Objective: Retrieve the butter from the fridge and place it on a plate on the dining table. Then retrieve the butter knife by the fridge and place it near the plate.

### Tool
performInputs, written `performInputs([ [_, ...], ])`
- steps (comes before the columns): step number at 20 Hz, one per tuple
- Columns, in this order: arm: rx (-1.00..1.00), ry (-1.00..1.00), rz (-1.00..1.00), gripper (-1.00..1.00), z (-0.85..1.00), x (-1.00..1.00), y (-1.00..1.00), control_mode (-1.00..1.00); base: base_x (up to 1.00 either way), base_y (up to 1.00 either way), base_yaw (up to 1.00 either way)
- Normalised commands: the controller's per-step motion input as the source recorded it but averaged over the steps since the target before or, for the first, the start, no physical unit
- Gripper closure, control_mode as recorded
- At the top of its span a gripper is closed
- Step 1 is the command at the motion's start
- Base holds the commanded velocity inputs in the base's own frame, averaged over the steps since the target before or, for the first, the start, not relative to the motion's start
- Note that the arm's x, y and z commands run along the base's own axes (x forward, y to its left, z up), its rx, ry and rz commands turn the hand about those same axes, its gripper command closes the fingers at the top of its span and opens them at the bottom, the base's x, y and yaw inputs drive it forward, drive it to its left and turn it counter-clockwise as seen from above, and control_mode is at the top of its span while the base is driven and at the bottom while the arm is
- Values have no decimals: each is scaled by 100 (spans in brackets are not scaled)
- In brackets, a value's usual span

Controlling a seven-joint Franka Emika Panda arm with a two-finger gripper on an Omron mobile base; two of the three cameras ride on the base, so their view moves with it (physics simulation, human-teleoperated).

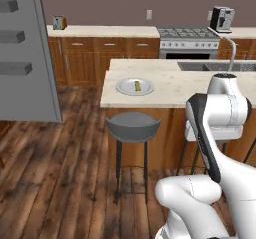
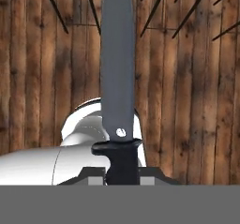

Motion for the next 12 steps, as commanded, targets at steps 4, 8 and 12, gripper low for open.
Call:
performInputs([
  [4,0,0,0,100,0,0,0,100,70,47,-41],
  [8,0,0,0,100,0,0,0,100,84,10,-18],
  [12,0,0,0,100,0,0,0,100,80,3,-6],
])
